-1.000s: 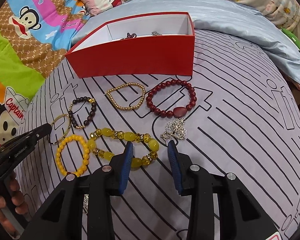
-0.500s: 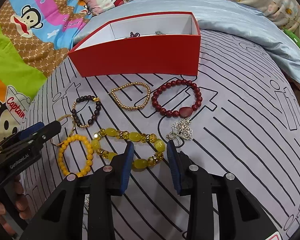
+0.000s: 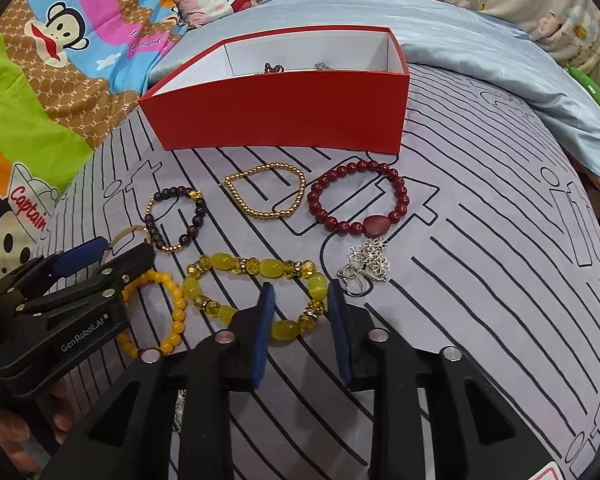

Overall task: Organize jewelry
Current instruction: 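Grasp the large yellow bead bracelet with the right tool while the left grasps the gold bangle, then carry the yellow bracelet and gold bangle into the red box and release both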

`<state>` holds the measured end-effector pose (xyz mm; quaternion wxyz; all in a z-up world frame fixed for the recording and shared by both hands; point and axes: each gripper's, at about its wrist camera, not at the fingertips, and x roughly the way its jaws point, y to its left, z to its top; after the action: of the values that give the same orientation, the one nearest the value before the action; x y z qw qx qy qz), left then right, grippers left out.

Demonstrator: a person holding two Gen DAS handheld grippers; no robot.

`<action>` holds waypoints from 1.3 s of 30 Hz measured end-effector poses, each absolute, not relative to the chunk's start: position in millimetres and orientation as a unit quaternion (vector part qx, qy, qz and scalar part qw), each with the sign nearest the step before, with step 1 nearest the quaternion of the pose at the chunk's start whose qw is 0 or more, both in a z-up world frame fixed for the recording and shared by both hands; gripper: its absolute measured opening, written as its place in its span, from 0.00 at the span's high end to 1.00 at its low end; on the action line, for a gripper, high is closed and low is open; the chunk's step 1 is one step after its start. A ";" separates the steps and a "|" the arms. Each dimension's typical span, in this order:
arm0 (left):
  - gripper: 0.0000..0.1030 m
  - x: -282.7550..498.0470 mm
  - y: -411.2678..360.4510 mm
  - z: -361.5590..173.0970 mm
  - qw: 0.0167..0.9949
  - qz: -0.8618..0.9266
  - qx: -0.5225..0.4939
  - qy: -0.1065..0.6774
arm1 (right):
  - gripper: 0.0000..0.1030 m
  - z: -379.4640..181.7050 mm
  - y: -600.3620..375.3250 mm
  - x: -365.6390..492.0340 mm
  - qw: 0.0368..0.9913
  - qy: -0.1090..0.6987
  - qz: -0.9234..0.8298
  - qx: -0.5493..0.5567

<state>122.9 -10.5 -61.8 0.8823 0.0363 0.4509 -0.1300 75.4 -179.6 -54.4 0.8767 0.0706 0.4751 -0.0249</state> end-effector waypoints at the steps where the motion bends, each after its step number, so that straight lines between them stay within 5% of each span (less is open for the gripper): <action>1: 0.45 122.7 -9.8 -61.5 0.882 -0.132 0.033 0.451 | 0.84 -54.5 -180.6 75.4 0.877 0.475 -0.026 0.071; 4: 0.45 123.0 -8.9 -61.0 0.881 -0.133 0.030 0.452 | 0.91 -54.8 -185.5 75.5 0.875 0.476 -0.031 0.077; 18: 0.45 112.7 9.0 -44.1 0.880 -0.132 -0.002 0.457 | 0.91 -39.5 -194.6 59.1 0.883 0.457 -0.033 0.100; 39: 0.45 119.9 0.4 62.1 0.905 -0.182 -0.006 0.384 | 0.91 90.3 -212.7 55.5 0.931 0.347 -0.008 0.109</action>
<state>119.8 0.4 62.1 0.9051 -0.0058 0.3840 -0.1824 55.5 -212.7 90.3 0.9314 0.1094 0.3472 -0.0078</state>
